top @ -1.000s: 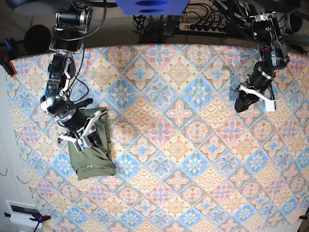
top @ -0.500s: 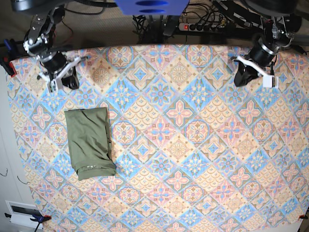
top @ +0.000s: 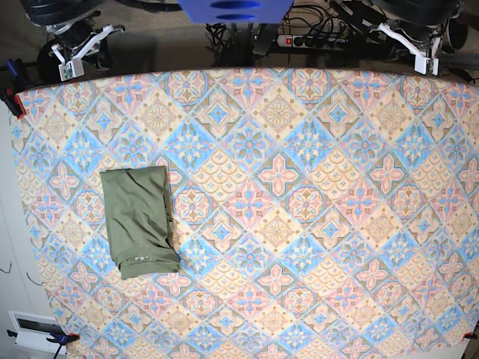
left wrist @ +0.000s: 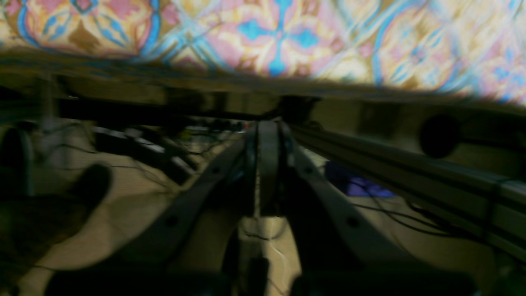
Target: Layout the t-shirt on the table in an organized manner, then fold the t-shirt properly
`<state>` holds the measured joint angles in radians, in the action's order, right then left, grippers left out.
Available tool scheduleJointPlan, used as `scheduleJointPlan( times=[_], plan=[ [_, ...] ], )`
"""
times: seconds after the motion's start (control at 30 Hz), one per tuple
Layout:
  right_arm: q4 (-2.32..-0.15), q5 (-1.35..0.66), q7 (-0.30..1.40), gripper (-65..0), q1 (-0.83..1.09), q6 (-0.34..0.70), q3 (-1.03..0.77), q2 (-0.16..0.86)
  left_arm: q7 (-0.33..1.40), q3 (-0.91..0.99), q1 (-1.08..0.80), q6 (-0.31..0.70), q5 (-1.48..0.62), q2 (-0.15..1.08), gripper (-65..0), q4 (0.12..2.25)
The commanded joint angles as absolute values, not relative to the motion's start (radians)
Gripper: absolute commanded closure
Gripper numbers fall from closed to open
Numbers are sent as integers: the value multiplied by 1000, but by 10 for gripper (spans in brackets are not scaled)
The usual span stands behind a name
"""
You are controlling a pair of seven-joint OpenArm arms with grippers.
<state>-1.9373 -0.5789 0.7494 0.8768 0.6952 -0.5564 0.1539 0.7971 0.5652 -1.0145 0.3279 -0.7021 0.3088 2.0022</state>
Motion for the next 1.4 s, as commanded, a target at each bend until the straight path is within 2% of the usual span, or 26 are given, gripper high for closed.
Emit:
scheduleJointPlan(
  times=[0.0, 0.1, 0.33, 0.43, 0.7, 1.0, 1.17, 1.27, 1.37],
  plan=[
    [-1936, -545, 756, -34, 920, 698, -561, 157, 799, 572, -1043, 331, -667, 285, 0, 1992],
    [-1883, -418, 756, -34, 952, 698, -558, 147, 779, 568, -1040, 332, -549, 248, 0, 1883],
    [-1600, -228, 725, -34, 875, 698, -519, 111, 463, 329, -970, 332, -387, 282, 0, 1518],
    [-1426, -194, 631, -34, 823, 698, -486, 111, 340, 239, -901, 331, -360, 282, 0, 1334],
    [-935, -140, 429, -33, 611, 698, -418, 113, 196, 74, -636, 326, -315, 277, 0, 900],
    [-354, 94, 58, -33, 334, 698, -426, 134, -50, -196, -398, 325, -321, 268, 0, 487],
    [-231, 102, -48, -33, 262, 698, -418, 140, -120, -283, -294, 325, -317, 214, 0, 341],
    [-225, 102, -51, -34, 239, 698, -418, 140, -131, -308, -259, 325, -315, 188, 0, 318],
    [-225, 102, -51, -34, 225, 645, -418, 139, -133, -312, -251, 323, -315, 171, 0, 320]
  ],
)
